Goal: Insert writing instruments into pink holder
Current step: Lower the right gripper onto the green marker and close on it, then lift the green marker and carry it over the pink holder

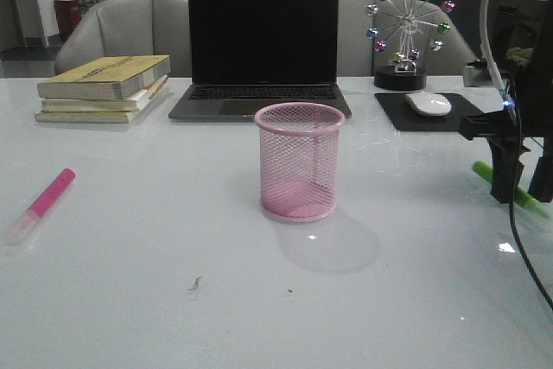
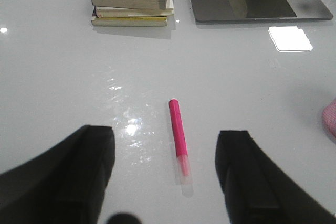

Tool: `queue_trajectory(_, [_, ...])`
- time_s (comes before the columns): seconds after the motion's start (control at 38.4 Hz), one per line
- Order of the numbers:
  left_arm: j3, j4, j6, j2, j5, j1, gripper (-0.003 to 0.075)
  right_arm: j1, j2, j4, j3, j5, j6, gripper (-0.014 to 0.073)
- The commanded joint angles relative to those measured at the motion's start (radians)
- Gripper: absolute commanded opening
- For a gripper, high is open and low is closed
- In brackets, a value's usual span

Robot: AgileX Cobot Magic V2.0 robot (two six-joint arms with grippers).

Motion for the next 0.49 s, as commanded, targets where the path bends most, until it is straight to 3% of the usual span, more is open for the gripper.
queue_trajectory(0.0, [-0.038,-0.011,-0.01,-0.004,-0.077,-0.007,0.048,-0.004,-0.015,0.009,-0.015,0.033,-0.011,0.0297])
queue_trajectory(0.21, [-0.038,-0.011,-0.01,-0.004,-0.077,-0.007,0.048,-0.004,-0.004,0.009,-0.015,0.031,-0.012,0.0132])
queue_trajectory(0.47, [-0.038,-0.011,-0.01,-0.004,-0.083,-0.007,0.048,0.002,-0.032,0.051,-0.032,-0.017,-0.012,0.0059])
